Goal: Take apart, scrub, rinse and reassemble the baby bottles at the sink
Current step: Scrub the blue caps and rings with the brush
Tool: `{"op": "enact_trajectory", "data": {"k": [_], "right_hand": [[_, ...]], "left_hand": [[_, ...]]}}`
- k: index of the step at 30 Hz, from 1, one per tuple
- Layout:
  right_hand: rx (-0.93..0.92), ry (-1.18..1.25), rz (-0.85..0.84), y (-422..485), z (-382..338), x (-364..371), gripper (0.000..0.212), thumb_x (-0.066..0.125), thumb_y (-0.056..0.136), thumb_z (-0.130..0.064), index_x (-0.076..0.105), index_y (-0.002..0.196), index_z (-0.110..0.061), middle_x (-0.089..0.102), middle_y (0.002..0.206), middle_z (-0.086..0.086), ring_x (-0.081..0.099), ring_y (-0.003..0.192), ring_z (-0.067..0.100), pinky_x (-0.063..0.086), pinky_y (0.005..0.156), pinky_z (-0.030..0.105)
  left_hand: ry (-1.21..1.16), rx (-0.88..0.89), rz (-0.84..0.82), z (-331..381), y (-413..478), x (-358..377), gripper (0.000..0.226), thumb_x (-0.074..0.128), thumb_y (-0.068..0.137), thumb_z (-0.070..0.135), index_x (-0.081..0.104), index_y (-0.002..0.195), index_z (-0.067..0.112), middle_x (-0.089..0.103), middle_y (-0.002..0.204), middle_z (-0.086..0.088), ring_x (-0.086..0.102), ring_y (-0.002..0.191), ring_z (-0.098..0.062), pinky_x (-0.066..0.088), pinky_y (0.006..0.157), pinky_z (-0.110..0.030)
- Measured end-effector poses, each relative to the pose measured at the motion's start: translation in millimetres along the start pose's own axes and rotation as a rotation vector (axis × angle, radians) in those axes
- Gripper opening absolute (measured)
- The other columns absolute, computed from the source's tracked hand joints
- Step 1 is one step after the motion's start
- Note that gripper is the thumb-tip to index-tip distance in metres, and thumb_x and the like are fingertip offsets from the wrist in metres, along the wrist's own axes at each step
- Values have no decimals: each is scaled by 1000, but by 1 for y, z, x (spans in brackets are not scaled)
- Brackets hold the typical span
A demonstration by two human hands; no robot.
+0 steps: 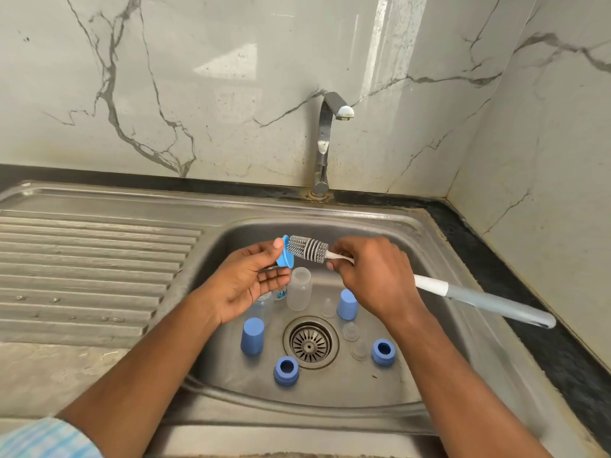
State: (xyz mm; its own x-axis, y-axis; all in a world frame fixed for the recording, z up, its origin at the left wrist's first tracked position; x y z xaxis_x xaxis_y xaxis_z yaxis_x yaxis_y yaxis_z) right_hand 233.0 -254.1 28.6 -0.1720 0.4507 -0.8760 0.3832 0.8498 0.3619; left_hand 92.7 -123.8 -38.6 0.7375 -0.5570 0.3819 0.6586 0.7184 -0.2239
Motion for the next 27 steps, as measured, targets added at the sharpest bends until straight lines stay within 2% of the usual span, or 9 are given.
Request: {"op": "enact_trajectory", "data": {"k": [2,6,10,14,18,20,24,27], "right_hand": [[-19,-39,9,1,-2,2,15,65,93,-34,72,104,-28,71,87,-6,53,73,13,37,66,28],[-32,-66,67,1,-6,1,12,63,94,-33,72,96,-25,69,82,-3,57,73,20,37,63,30],[-43,-74,-63,1,-8,4,13,62,94,-33,71,99,-26,68,86,-2,56,75,19,42,65,32],[-48,36,-161,-2,-3,3,15,62,94,-38,73,96,-28,68,79,-7,60,75,17,49,67,34],[-28,61,-2,-2,-1,2,15,64,93,-39,73,95,-27,65,73,-9,59,72,16,46,64,33],[7,76,-12,-1,0,4,14,66,92,-39,73,93,-27,60,71,-12,56,70,14,44,63,31],[-43,52,-120,-3,-3,7,15,66,92,-40,73,98,-28,70,82,-8,61,77,14,51,70,34],[-64,54,-31,-3,-1,4,15,65,92,-41,72,96,-28,67,76,-10,57,71,12,45,64,31]], "left_hand": [[17,-10,-21,-3,2,3,44,71,74,30,68,108,4,73,100,-17,71,82,-20,61,72,-29],[21,52,-50,1,4,4,43,73,69,13,69,111,7,73,108,-16,73,94,-23,61,77,-31],[106,169,-95,13,5,-2,48,71,65,-2,70,111,12,75,104,-6,72,93,-17,59,75,-25],[229,215,-152,15,2,-8,50,73,64,-1,70,110,18,75,107,-4,71,98,-15,58,78,-25],[245,258,-173,16,1,-2,53,74,62,-2,70,111,18,75,109,-4,71,99,-16,58,79,-26],[244,287,-167,22,0,-3,54,74,60,-5,71,110,17,75,108,-3,71,98,-14,58,79,-25],[289,285,-144,24,-1,-10,55,75,62,-8,71,110,19,75,109,-2,70,102,-14,58,81,-24],[284,273,-164,19,-1,-6,53,74,65,-8,70,111,18,75,108,-2,71,99,-13,58,80,-24]]}}
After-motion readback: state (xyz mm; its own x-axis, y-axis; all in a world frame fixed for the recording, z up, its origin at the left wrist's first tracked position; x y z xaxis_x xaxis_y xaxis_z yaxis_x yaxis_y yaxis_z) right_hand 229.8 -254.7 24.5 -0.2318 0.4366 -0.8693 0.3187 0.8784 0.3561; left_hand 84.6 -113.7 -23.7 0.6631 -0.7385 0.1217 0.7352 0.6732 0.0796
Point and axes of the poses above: each hand's wrist, its own y-axis towards the middle knuckle, its own x-axis out of the palm, z = x × y, the point moved 4 cm from there along y, towards the middle knuckle
